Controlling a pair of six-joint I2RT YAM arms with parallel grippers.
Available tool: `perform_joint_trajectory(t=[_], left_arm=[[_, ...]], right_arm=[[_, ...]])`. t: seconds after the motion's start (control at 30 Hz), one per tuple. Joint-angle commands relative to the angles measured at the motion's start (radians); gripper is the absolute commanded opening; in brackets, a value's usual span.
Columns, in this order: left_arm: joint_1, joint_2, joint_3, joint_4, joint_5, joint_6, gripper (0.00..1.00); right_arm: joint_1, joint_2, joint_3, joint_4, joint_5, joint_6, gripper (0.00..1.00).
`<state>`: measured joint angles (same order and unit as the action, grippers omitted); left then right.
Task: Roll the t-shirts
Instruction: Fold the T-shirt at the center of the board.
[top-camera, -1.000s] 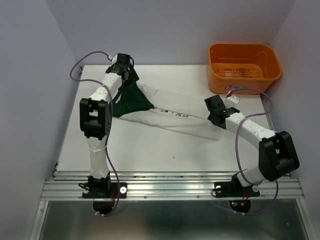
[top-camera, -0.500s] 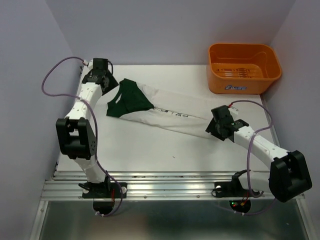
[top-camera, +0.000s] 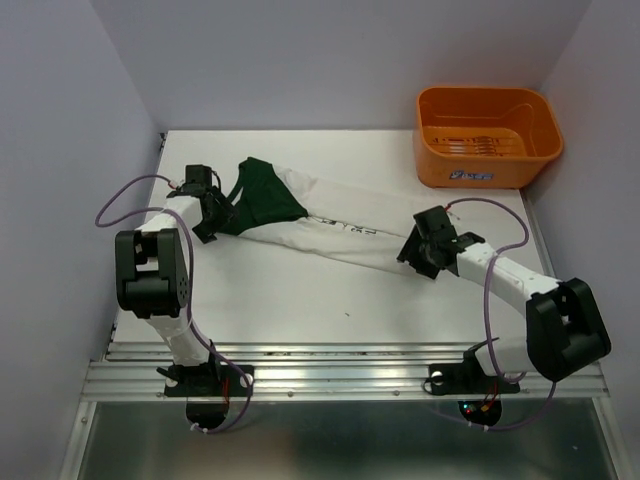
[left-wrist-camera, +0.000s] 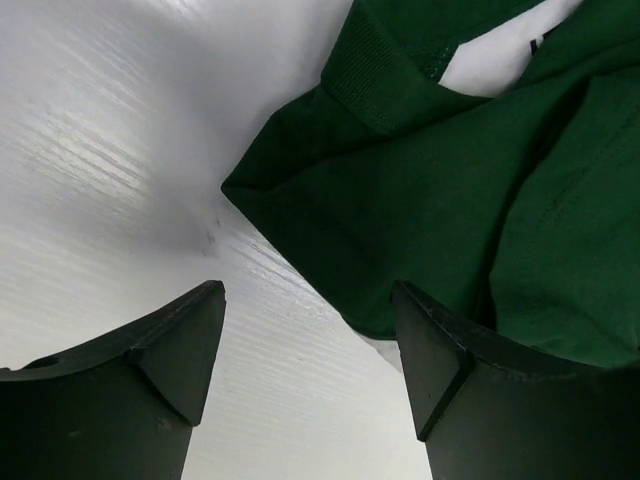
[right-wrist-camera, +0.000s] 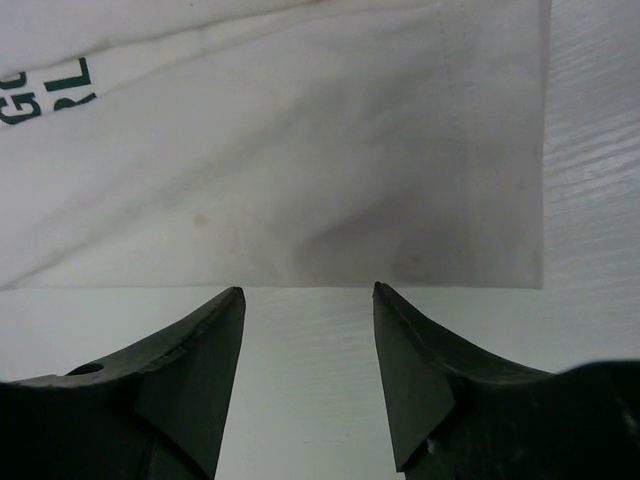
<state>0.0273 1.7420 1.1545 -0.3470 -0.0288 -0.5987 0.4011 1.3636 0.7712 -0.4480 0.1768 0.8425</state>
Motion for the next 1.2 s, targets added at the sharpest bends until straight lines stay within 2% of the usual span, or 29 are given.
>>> perform_joint_trajectory(t=[0.0,0.1,0.4,0.5,0.53,0.63,0.67,0.7,0.77,0.83,0.87,0.9,1.0,1.17], left_arm=[[-0.001,-0.013,-0.038,0.075,0.023,-0.042,0.79],[-0.001,-0.001,-0.058,0.097,0.018,-0.058,0.77],[-0.003,0.074,-0.046,0.089,-0.008,-0.085,0.65],[-0.003,0.088,-0.03,0.089,-0.017,-0.088,0.49],[-0.003,0.099,-0.027,0.088,-0.016,-0.088,0.39],[-0.003,0.106,-0.026,0.088,-0.014,-0.088,0.2],[-0.003,0.106,-0.024,0.086,-0.013,-0.088,0.04],[-0.003,0.106,-0.024,0.086,-0.011,-0.087,0.0],[-0.003,0.106,-0.021,0.083,-0.008,-0.084,0.0],[-0.003,0.105,-0.021,0.08,-0.008,-0.084,0.0],[-0.004,0.105,-0.021,0.08,-0.008,-0.082,0.0],[-0.003,0.103,-0.019,0.079,-0.002,-0.082,0.0],[-0.003,0.1,-0.006,0.057,-0.01,-0.076,0.0],[-0.001,0.048,-0.009,0.013,-0.04,-0.055,0.0]], right_arm=[[0.008,-0.06,-0.036,0.043,-0.019,0.085,0.63],[0.008,-0.127,-0.093,0.045,0.006,0.16,0.64],[-0.017,-0.281,-0.271,0.072,0.075,0.345,0.64],[-0.031,-0.264,-0.303,0.124,0.095,0.345,0.64],[-0.044,-0.241,-0.306,0.138,0.104,0.34,0.63],[-0.058,-0.201,-0.308,0.195,0.13,0.326,0.61],[-0.068,-0.181,-0.306,0.207,0.141,0.322,0.57],[-0.068,-0.17,-0.3,0.235,0.151,0.31,0.56],[-0.094,-0.138,-0.291,0.255,0.159,0.297,0.5],[-0.103,-0.124,-0.276,0.265,0.158,0.282,0.38],[-0.104,-0.117,-0.271,0.265,0.155,0.279,0.33],[-0.104,-0.107,-0.265,0.267,0.153,0.274,0.2],[-0.114,-0.106,-0.262,0.266,0.145,0.268,0.03],[-0.114,-0.168,-0.286,0.241,0.148,0.267,0.01]])
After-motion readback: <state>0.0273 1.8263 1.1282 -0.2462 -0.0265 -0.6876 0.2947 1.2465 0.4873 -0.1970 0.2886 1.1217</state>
